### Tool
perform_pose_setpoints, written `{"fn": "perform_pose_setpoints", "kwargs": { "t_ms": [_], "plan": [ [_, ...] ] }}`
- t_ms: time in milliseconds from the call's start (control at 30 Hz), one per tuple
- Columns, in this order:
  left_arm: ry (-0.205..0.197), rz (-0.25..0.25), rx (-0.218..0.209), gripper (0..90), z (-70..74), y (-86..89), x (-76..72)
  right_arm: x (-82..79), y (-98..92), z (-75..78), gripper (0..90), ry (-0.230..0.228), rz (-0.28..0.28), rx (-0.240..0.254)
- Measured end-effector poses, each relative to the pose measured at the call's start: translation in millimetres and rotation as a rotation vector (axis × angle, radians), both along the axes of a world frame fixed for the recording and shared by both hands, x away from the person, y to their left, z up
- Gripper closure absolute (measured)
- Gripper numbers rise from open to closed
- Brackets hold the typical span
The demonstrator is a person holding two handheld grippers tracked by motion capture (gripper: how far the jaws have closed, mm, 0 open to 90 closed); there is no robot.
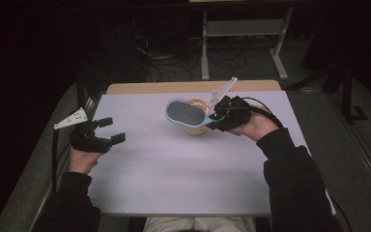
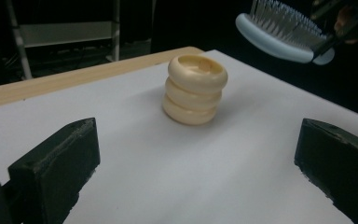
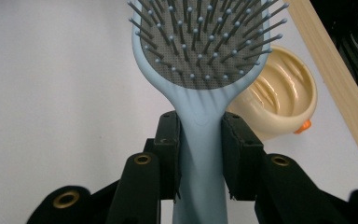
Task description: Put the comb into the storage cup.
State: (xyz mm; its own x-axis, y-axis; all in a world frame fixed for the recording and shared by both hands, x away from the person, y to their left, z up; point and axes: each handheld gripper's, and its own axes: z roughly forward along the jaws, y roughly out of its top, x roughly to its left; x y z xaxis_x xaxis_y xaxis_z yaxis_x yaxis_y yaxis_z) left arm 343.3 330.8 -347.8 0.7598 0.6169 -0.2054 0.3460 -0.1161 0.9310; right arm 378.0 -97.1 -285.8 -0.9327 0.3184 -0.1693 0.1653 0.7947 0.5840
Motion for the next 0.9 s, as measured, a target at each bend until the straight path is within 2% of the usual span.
{"fn": "perform_pose_setpoints", "kwargs": {
  "t_ms": [133, 333, 433, 600, 733, 900],
  "plan": [
    [0.002, 0.013, -0.043, 0.0, 8.7, -0.5, 4.8, -0.1, 5.4, 5.0, 68.1, -0.007, 0.014, -0.002],
    [-0.019, 0.035, -0.048, 1.0, 19.2, -9.2, 11.4, 0.8, 9.6, 11.0, 68.1, -0.005, 0.035, 0.037],
    [-0.016, 0.029, -0.037, 1.0, 22.8, -16.9, 15.4, 1.3, 12.5, 12.9, 68.1, -0.009, 0.04, 0.036],
    [-0.007, 0.0, -0.079, 1.0, 30.0, -30.2, 21.8, 2.6, 16.3, 17.4, 68.1, -0.011, 0.048, 0.047],
    [-0.001, -0.018, -0.077, 0.9, 34.8, -43.2, 27.7, 4.0, 18.6, 20.6, 68.1, -0.004, 0.053, 0.066],
    [0.025, -0.03, -0.133, 0.7, 37.5, -55.0, 35.4, 5.9, 23.5, 21.9, 68.1, 0.003, 0.056, 0.071]
  ]
}}
